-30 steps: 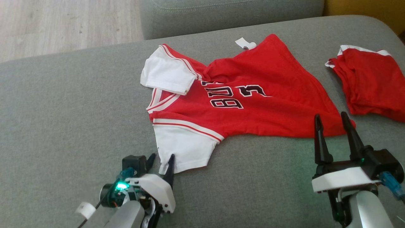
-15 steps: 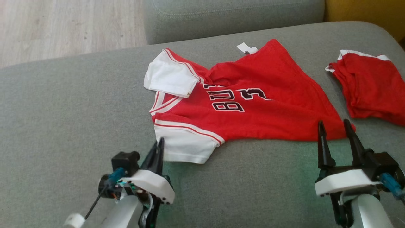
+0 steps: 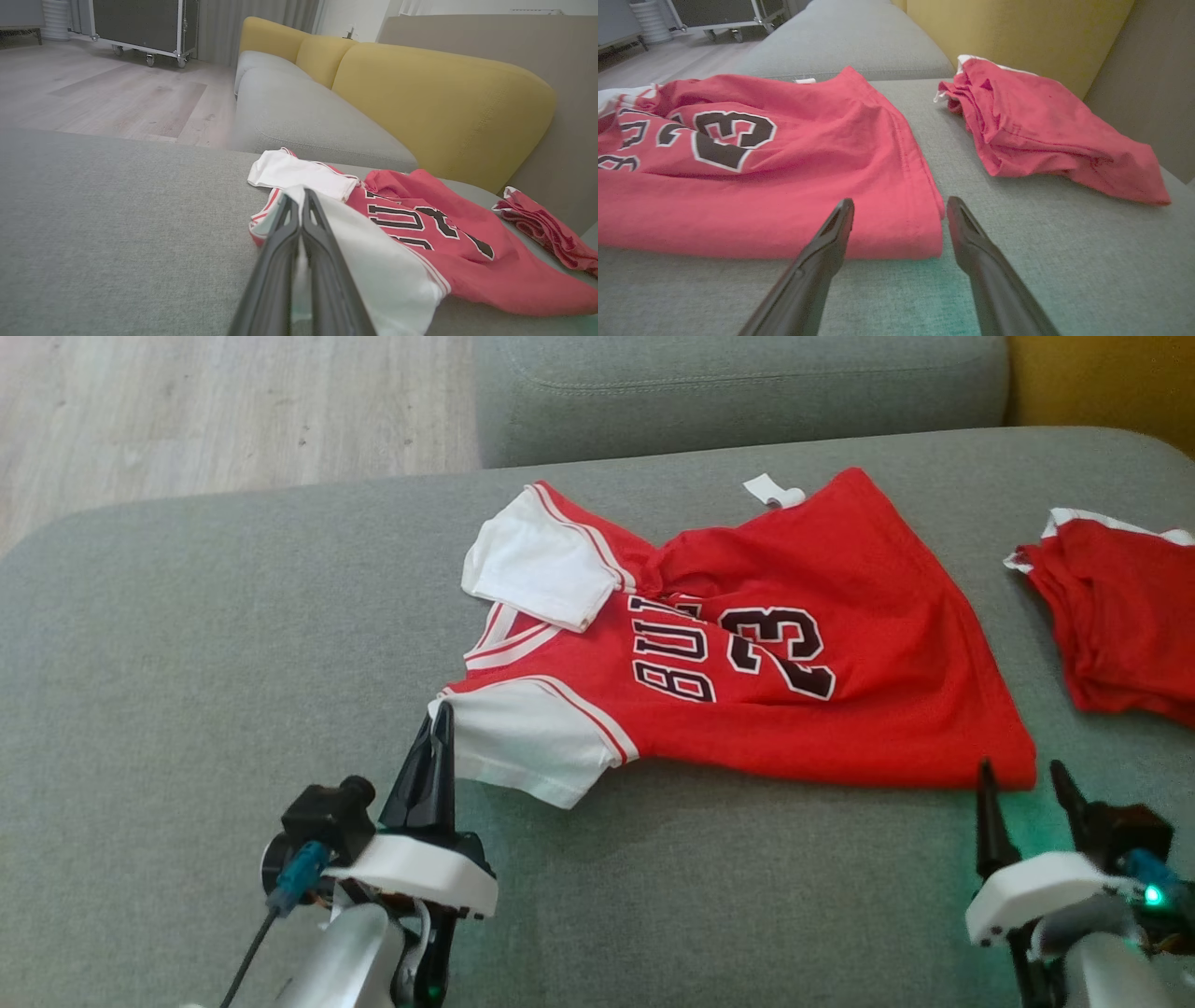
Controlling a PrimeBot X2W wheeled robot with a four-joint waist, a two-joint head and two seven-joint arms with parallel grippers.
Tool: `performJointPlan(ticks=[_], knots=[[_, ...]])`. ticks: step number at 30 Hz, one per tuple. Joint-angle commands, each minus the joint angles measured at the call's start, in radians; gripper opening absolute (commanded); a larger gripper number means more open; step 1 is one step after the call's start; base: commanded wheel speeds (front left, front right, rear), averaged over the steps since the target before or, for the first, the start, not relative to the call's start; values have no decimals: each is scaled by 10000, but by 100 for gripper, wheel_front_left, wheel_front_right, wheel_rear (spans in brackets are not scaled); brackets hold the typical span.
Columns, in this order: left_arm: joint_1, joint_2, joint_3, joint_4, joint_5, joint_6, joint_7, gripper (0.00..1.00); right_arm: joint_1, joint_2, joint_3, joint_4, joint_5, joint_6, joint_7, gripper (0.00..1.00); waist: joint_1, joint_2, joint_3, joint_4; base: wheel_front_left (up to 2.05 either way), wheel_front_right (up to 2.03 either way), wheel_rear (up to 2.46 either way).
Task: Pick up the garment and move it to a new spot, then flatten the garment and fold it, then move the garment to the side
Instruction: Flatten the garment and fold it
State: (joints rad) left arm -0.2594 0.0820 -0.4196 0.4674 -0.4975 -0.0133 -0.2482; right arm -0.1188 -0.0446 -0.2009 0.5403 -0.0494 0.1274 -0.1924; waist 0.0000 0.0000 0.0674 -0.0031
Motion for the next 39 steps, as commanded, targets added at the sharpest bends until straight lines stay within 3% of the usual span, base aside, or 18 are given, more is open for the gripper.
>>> performJointPlan(ticks=[1,12,24,25,26,32,39], knots=[[-203,64,363,-356,85,7,-120,0,-540,-57,72,-107,-63,33,49,100,0,0,6,52,0,0,0],[-132,-84,521,-605,356,-112,-133,0,-1618,-56,-1173,2047,-618,33,738,100,0,0,169,198,0,0,0],[-260,-132,627,-615,602,-223,-135,0,-2433,-56,-1064,3499,-831,33,615,100,0,0,366,159,0,0,0],[-278,-136,639,-598,617,-232,-135,0,-2512,-56,-961,3647,-762,33,597,22,0,0,362,158,0,0,0],[-291,-138,652,-579,631,-239,-135,0,-2581,-56,-855,3758,-690,33,543,0,0,0,347,154,0,0,0],[-231,-101,922,-544,651,-257,-135,0,-2869,-56,46,3824,-49,33,-130,0,0,0,-9,3,0,0,0],[-428,3,1733,-1234,-71,-492,-135,0,-3094,-56,1616,1693,654,33,-591,0,0,0,-728,-287,0,0,0]])
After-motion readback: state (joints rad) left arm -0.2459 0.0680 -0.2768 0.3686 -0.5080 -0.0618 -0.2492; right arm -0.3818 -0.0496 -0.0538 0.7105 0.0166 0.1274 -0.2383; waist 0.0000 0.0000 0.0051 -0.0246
